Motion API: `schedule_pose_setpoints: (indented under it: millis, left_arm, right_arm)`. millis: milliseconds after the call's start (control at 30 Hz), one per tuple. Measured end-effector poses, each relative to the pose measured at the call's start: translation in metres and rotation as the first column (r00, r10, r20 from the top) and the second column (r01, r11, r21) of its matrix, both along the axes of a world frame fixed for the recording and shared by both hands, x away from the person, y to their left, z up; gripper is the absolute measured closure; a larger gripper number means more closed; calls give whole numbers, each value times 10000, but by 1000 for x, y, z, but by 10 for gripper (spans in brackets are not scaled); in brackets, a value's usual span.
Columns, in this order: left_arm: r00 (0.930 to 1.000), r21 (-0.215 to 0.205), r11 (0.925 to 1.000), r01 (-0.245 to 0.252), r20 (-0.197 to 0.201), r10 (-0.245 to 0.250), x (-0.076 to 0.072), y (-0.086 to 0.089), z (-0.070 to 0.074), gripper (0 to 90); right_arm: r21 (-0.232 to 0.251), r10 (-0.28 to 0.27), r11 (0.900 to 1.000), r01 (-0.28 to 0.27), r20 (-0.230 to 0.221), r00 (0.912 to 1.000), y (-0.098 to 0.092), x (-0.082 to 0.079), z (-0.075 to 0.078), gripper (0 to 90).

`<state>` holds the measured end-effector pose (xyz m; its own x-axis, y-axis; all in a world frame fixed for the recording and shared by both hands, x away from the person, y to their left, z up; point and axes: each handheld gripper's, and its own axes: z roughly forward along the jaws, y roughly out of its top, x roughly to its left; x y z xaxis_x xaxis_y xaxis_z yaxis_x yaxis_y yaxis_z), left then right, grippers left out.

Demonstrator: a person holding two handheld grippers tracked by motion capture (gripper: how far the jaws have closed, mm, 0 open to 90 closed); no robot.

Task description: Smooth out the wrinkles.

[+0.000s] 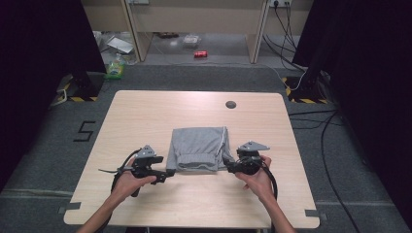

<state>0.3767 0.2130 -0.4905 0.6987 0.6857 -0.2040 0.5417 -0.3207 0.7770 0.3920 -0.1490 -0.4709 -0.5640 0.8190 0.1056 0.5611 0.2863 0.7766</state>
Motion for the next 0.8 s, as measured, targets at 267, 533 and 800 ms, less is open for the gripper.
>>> schedule_pose_setpoints:
  millis: [267,533,800]
  left_arm:
    - [9999,126,9998,121,6,-121,-9,-2,-8,194]
    - [9998,303,9994,180,52,-182,-20,-1,-16,194]
    - [9999,445,9989,117,55,-120,-29,6,-22,188]
  right_arm:
    - [68,74,10000,-73,-74,9999,-1,-10,-4,302]
    - [-21,82,10000,-83,-178,9998,-5,-21,-9,240]
    - [-96,156,9998,-159,-267,9995,-8,-30,-15,235]
